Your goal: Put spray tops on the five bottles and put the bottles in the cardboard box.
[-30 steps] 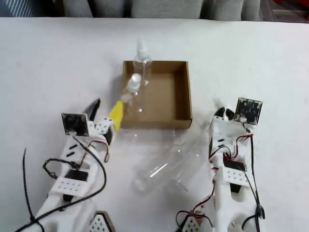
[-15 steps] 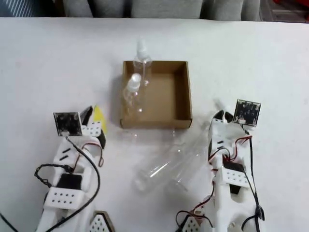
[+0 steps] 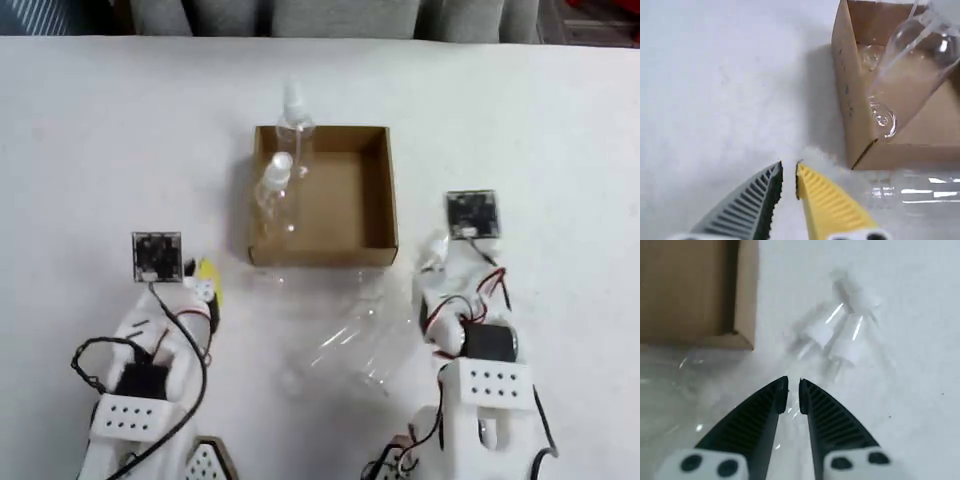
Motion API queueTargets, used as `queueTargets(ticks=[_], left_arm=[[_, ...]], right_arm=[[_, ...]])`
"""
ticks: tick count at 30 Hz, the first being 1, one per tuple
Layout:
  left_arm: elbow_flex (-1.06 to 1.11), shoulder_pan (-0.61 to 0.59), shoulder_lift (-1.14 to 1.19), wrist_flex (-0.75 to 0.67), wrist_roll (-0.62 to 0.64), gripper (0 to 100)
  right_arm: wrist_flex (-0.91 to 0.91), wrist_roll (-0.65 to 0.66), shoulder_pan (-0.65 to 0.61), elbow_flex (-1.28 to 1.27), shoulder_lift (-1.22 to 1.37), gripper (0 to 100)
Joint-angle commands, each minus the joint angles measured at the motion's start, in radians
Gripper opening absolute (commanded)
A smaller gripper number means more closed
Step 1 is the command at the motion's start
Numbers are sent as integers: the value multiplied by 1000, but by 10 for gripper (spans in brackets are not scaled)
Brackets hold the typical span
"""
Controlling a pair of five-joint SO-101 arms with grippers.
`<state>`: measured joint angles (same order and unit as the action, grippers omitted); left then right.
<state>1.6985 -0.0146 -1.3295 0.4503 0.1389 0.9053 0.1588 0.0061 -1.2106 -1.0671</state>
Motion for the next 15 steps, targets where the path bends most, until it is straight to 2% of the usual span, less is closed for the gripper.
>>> queueTargets(ticks=[1, 9, 15], left_arm=[[2, -5, -19, 2, -32, 61], [2, -41, -19, 3, -32, 61], [2, -50, -19, 3, -32, 61]], right_arm=[[104, -18, -88, 83, -45, 17], [74, -40, -200, 91, 35, 17], [-96, -40, -216, 91, 255, 16]])
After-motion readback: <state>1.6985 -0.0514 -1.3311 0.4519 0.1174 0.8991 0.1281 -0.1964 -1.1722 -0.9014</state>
